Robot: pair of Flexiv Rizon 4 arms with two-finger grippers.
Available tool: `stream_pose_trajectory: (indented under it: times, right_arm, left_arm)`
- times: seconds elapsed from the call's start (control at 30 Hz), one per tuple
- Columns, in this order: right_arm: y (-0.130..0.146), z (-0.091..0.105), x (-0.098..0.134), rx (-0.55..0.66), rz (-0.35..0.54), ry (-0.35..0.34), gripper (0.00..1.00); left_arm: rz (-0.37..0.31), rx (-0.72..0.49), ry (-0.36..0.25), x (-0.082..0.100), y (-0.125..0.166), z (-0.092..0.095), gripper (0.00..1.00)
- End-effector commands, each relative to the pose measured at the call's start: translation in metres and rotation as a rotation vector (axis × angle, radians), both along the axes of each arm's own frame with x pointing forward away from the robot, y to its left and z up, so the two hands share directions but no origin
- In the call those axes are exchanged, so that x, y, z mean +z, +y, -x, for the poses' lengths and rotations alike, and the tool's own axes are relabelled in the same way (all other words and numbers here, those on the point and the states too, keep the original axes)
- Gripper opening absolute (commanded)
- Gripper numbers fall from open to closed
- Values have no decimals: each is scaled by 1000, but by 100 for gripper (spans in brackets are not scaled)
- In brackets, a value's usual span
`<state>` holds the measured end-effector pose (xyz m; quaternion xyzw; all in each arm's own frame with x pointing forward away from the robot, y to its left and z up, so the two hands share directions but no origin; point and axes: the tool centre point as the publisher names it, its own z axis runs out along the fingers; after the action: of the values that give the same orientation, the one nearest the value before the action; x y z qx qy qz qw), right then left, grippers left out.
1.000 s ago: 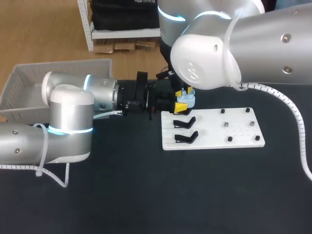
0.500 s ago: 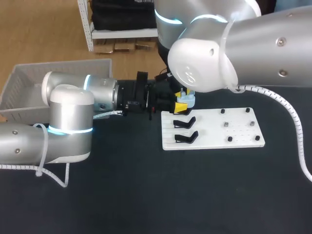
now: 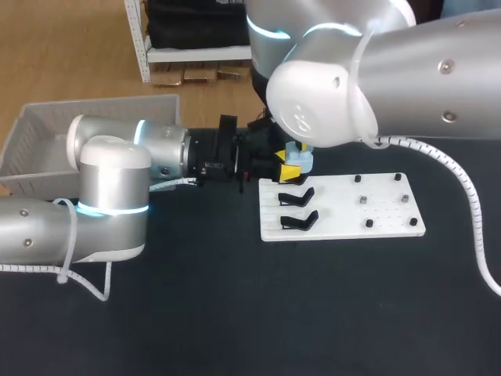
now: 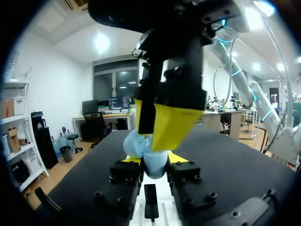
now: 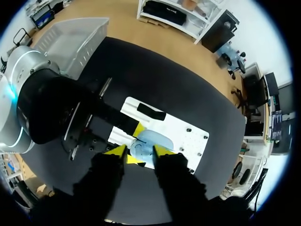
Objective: Pick up each earbud case from the left stands, insert the matching earbuds, close the lid, and place the case in the box.
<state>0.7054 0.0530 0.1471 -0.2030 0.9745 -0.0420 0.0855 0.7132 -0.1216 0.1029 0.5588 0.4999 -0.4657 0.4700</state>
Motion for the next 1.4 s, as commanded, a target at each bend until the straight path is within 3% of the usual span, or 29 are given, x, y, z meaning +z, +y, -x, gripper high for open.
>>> stream_pose_trajectory:
  times: [0.03,0.23,0.3,0.37,0.57,0.77,1.03,1.4]
  right_arm:
    - [-3,3,3,-2,-8,-4,71]
    - [-14,-2,15,-55,-56,-32,78]
    - [-22,-10,19,-109,-81,-47,85]
    - [-32,-21,22,-199,-131,-59,100]
    - [-53,-47,20,-368,-174,-90,100]
    - [-62,-60,4,-412,-159,-63,96]
    - [-64,-62,-11,-425,-132,-27,95]
    - [-65,-47,-18,-395,-100,14,98]
  left_arm:
    - [3,6,-4,-1,0,2,0]
    - [3,6,-4,-1,0,2,0]
    - [3,6,-4,-1,0,2,0]
    - [3,6,-4,-1,0,2,0]
    - [3,6,-4,-1,0,2,0]
    - [3,6,-4,-1,0,2,0]
    - [3,6,-4,-1,0,2,0]
    - [3,6,-4,-1,0,2,0]
